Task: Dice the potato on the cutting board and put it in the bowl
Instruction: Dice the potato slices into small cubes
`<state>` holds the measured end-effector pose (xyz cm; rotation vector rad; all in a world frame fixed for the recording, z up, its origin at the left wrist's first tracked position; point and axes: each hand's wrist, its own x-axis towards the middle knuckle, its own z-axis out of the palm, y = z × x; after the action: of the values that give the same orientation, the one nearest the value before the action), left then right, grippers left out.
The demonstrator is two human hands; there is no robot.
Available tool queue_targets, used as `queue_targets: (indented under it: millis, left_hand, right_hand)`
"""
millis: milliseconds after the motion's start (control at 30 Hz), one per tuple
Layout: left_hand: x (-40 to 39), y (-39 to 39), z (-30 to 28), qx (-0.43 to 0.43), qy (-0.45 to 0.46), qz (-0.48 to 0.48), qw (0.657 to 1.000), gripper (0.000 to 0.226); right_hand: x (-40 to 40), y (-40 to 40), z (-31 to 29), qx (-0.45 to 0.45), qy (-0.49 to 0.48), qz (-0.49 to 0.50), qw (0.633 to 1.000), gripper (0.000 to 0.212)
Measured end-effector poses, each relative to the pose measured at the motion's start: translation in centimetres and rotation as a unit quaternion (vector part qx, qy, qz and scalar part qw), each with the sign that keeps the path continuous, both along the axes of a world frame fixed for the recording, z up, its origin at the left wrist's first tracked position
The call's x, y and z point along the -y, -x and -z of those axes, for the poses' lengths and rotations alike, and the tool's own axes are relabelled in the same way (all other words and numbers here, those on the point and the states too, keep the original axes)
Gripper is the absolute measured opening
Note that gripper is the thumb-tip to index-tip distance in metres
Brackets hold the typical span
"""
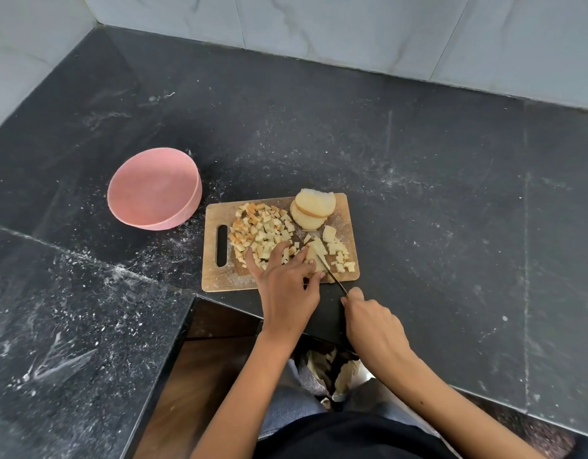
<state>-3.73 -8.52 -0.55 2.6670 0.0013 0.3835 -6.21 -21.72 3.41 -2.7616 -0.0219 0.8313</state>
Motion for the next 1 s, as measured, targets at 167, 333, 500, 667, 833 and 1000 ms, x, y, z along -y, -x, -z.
queue_targets:
  millis: [167, 333, 500, 667, 833, 1000]
  left_hand:
    - [-0.1, 0.1, 0.1, 0.018, 0.002, 0.003, 1.000, 0.006]
    - [-0.4, -0.9, 0.2, 0.034, -0.014, -0.016, 0.999, 0.006]
    - [-0.5, -1.3, 0.5, 0.034, -0.012, -0.021, 0.999, 0.006]
    - [-0.7, -1.4, 0.4, 0.037, -0.006, -0.019, 0.999, 0.008]
    - [-1.1, -1.6, 0.0, 0.039, -0.005, -0.009, 0.999, 0.013]
    - [-0.8, -0.9, 0.0, 0.031, 0.008, -0.013, 0.999, 0.013]
  right_hand:
    - [-0.5, -0.3, 0.2, 0.018, -0.004, 0.021, 1.000, 0.025]
    - [-0.9, -1.8, 0.2, 0.019, -0.029, 0.022, 0.999, 0.030]
    - [-0.2, -1.2, 0.1, 0.012, -0.010, 0.002, 1.000, 0.031]
    - [1.0, -0.2, -0.4, -0.014, -0.004, -0.001, 1.000, 0.022]
    - [1.5, -0.4, -0.4, 0.008, -0.052, 0.018, 0.998, 0.027]
    - [1.9, 0.2, -0.2, 0.014, -0.050, 0.007, 0.999, 0.028]
